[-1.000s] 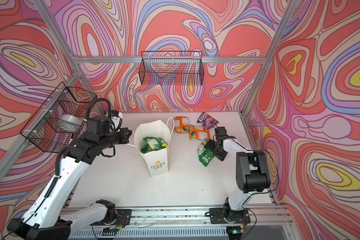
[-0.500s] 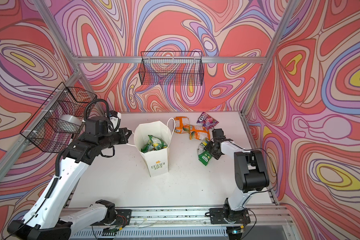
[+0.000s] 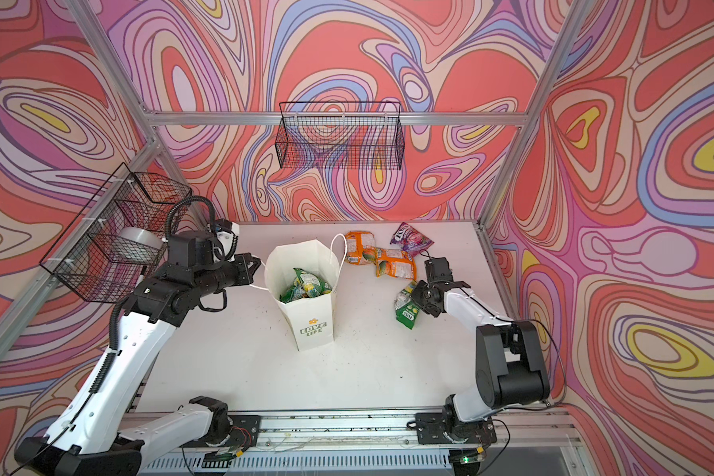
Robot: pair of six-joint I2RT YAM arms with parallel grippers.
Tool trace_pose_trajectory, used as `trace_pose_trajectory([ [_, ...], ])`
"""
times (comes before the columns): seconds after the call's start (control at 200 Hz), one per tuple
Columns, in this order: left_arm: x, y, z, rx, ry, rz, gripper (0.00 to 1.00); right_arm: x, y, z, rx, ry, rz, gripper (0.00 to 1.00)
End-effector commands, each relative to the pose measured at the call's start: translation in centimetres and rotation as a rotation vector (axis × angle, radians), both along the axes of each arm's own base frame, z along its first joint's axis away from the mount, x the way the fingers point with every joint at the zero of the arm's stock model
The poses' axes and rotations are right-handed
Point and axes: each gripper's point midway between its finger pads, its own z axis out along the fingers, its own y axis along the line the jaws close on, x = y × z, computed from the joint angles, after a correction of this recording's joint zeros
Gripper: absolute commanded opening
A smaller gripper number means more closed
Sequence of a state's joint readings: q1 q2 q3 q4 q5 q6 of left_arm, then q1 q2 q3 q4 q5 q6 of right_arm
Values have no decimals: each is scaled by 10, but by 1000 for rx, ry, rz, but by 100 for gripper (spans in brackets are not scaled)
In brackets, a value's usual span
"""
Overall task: Place the snacks into the paper bag
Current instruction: 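Lower the right gripper and grasp the green Spring Tea packet, then lift the Spring Tea packet with the right gripper and carry it over the bag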
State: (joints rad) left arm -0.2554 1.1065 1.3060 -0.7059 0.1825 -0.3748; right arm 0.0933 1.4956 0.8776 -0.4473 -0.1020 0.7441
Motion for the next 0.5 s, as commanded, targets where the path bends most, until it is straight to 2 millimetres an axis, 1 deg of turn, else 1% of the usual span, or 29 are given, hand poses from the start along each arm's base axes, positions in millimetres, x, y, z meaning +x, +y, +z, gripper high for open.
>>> trace_pose_trajectory([
  [0.0, 1, 2, 13, -13, -55, 6, 0, -8, 3, 17, 8, -41, 14, 11],
  [0.13, 1, 0, 13, -21, -50, -4, 0, -12, 3, 41, 14, -96, 22, 5],
  [0.235, 0, 0, 15, -21, -60, -6, 0, -11, 4, 66, 17, -142, 37, 0],
  [0.366, 2, 1, 13, -9, -63, -4, 0, -9, 4, 95, 6, -176, 56, 0],
  [0.496, 1, 1, 15, -6, -64, -5, 0, -9, 6, 118, -1, -210, 87, 0],
])
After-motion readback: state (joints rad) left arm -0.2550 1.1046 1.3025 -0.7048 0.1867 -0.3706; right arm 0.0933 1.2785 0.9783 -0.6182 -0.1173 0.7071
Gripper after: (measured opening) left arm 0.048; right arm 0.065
